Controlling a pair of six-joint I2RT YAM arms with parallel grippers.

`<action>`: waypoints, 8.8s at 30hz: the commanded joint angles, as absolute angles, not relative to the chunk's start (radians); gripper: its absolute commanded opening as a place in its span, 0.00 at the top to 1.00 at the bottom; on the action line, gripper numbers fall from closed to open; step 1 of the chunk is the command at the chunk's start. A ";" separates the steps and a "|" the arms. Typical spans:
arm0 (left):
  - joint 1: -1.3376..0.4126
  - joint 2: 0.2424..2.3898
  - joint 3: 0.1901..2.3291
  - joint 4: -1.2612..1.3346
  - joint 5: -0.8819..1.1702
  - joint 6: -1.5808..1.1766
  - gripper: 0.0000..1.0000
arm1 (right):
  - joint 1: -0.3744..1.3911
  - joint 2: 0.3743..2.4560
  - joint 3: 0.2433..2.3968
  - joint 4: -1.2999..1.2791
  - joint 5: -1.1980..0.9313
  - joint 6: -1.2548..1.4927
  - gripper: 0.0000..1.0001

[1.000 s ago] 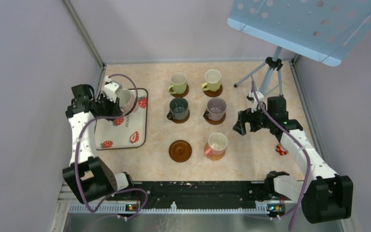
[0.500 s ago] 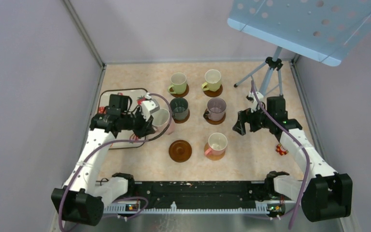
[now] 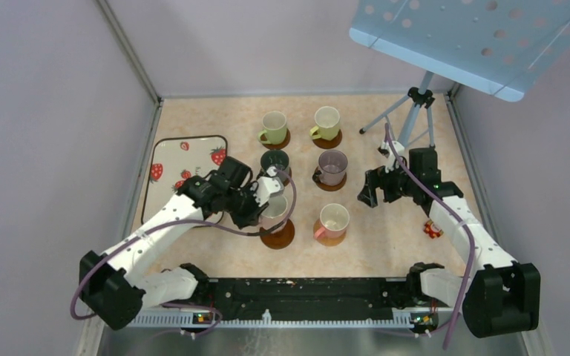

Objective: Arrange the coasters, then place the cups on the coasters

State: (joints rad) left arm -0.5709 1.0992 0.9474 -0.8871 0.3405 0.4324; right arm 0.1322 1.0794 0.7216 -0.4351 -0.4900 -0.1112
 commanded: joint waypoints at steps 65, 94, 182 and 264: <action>-0.798 1.260 1.042 -0.841 0.130 0.179 0.43 | 0.124 1.113 0.775 -0.409 -0.460 -0.118 0.05; -0.798 1.283 1.123 -1.001 0.128 0.295 0.19 | 0.124 1.112 0.778 -0.417 -0.489 -0.132 0.05; -0.873 1.650 1.356 -1.125 0.150 0.366 0.06 | 0.124 1.125 0.787 -0.429 -0.486 -0.138 0.05; 0.079 1.442 1.435 -0.912 0.635 0.447 0.01 | 0.122 1.052 0.971 -0.570 -0.410 -0.195 0.05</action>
